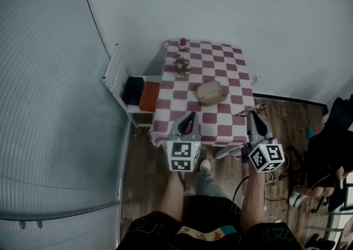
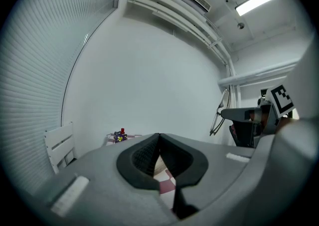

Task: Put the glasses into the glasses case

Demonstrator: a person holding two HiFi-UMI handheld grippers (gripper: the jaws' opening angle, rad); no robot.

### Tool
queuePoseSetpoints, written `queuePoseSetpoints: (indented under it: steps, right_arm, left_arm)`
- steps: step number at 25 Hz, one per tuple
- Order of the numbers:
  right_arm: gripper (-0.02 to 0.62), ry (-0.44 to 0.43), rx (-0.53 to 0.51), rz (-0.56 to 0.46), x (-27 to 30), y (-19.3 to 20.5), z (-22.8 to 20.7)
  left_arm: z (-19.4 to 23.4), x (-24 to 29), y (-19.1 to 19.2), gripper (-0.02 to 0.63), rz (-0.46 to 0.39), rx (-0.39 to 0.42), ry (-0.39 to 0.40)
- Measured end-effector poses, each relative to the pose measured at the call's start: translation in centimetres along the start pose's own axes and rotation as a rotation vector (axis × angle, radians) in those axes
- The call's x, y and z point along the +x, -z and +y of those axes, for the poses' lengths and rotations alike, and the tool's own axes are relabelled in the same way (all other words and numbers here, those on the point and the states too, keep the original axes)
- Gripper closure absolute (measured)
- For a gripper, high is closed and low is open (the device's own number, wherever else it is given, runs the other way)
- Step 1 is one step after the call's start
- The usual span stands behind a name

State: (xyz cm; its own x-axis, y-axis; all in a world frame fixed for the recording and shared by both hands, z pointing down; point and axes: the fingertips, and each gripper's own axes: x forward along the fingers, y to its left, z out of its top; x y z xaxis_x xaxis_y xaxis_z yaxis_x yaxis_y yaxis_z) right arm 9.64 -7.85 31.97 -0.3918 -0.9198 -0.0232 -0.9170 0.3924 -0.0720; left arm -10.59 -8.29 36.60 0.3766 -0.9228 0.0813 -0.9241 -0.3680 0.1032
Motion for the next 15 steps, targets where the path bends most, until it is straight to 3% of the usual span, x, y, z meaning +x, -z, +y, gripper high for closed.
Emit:
queuePoseSetpoints:
  steps: [3,10,15]
  right_arm:
    - [0.578,-0.023,0.013,0.003,1.3,0.1,-0.3]
    - [0.578,-0.049,0.026,0.033,4.2,1.5,-1.7]
    - [0.578,-0.007,0.039,0.059,5.3,2.4,-6.1]
  left_arm:
    - [0.6,0.6,0.0,0.598,0.012,0.029,-0.038]
    - [2.2,3.4,2.1,0.598,0.065,0.005,-0.101]
    - [1.5,7.8,3.6,0.598,0.106,-0.017,-0.113]
